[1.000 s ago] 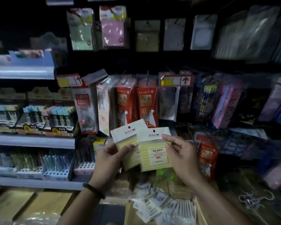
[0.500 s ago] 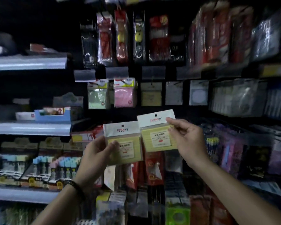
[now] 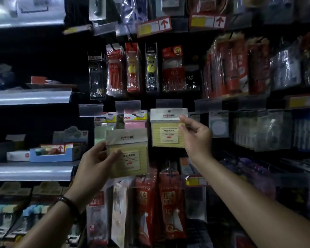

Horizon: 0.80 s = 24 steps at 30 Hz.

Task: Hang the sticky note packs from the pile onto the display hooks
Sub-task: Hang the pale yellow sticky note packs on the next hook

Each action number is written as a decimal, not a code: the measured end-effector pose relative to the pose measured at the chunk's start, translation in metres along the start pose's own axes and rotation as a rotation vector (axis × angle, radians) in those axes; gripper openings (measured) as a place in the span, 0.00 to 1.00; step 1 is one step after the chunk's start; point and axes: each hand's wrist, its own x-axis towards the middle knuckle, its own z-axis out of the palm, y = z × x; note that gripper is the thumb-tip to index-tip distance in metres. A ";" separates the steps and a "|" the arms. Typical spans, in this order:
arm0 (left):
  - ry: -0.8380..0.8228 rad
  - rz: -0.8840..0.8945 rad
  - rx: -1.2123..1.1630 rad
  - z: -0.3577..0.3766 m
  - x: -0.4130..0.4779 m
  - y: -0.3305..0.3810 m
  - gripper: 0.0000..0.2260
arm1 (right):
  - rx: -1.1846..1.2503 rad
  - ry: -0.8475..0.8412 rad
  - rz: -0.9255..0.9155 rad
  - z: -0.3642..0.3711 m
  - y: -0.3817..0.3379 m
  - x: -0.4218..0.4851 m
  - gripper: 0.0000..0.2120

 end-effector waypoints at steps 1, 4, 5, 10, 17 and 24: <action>-0.001 0.003 -0.001 0.000 0.002 0.001 0.11 | 0.014 0.014 0.004 0.002 0.001 0.003 0.15; -0.004 0.011 0.001 0.003 0.006 0.002 0.10 | 0.012 0.017 -0.005 0.006 0.003 0.010 0.16; -0.006 0.013 0.005 0.004 0.006 0.003 0.10 | -0.001 0.010 -0.009 0.006 0.004 0.011 0.16; -0.009 0.017 0.023 0.012 0.008 0.009 0.09 | -0.118 -0.003 -0.026 0.008 0.013 0.017 0.13; -0.012 0.019 0.033 0.017 0.010 0.012 0.08 | -0.118 0.012 -0.064 0.004 0.014 0.018 0.13; -0.021 0.009 0.033 0.018 0.011 0.009 0.09 | -0.226 0.001 -0.157 0.001 0.017 0.021 0.14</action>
